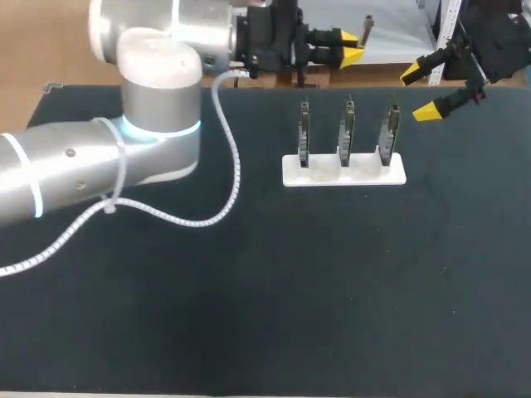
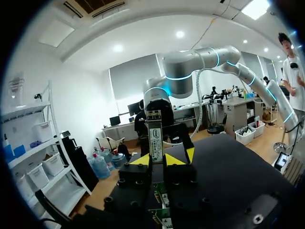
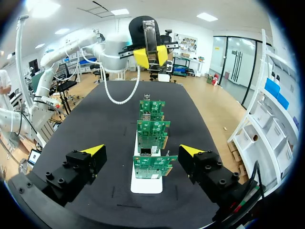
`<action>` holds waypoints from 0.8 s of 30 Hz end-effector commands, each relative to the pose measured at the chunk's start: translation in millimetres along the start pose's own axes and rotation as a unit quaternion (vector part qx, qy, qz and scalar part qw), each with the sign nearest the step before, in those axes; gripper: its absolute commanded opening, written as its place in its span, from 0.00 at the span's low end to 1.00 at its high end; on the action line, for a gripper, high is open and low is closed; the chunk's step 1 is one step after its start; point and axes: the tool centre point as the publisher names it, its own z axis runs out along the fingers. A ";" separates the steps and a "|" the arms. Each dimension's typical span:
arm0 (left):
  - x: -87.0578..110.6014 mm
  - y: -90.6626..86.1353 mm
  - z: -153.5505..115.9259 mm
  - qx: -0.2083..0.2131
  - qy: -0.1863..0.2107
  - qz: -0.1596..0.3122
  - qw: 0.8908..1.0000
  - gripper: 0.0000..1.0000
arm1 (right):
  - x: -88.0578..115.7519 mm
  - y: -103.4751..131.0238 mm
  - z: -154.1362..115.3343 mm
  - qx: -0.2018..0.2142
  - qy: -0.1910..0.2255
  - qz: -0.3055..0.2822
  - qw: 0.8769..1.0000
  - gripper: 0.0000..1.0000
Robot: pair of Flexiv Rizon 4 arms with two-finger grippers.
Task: Pick up the optical module with the left hand, and insert it into the network port with the right hand.
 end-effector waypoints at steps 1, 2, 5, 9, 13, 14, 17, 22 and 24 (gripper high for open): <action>8.4 2.4 20.4 -0.001 -0.024 -0.006 1.000 0.00 | -0.4 2.1 0.1 0.003 0.001 0.000 1.000 1.00; 9.6 2.1 22.6 -0.002 -0.028 -0.011 1.000 0.00 | -0.4 2.1 0.1 0.003 0.001 0.000 1.000 1.00; 12.3 1.0 28.0 -0.004 -0.038 -0.019 0.999 0.00 | -0.4 2.1 0.1 0.003 0.001 0.000 1.000 1.00; 13.9 -0.6 33.8 -0.003 -0.044 -0.025 0.999 0.00 | -0.4 2.1 0.1 0.003 0.001 0.000 1.000 1.00; 15.4 -2.9 37.6 0.004 -0.046 -0.028 0.999 0.00 | -0.4 2.1 0.1 0.003 0.001 0.000 1.000 1.00; 15.8 -3.8 38.3 0.007 -0.045 -0.028 0.999 0.00 | -0.4 2.1 0.1 0.003 0.001 0.000 1.000 1.00; 17.1 -6.8 40.2 0.013 -0.044 -0.030 0.999 0.00 | -0.4 2.1 0.1 0.003 0.001 0.000 1.000 1.00; 20.6 -14.9 42.8 0.020 -0.042 -0.041 0.998 0.00 | -0.4 2.1 0.1 0.003 0.001 0.000 1.000 1.00; 22.4 -17.7 44.5 0.024 -0.044 -0.047 0.998 0.00 | -0.4 2.1 0.1 0.003 0.001 0.000 1.000 1.00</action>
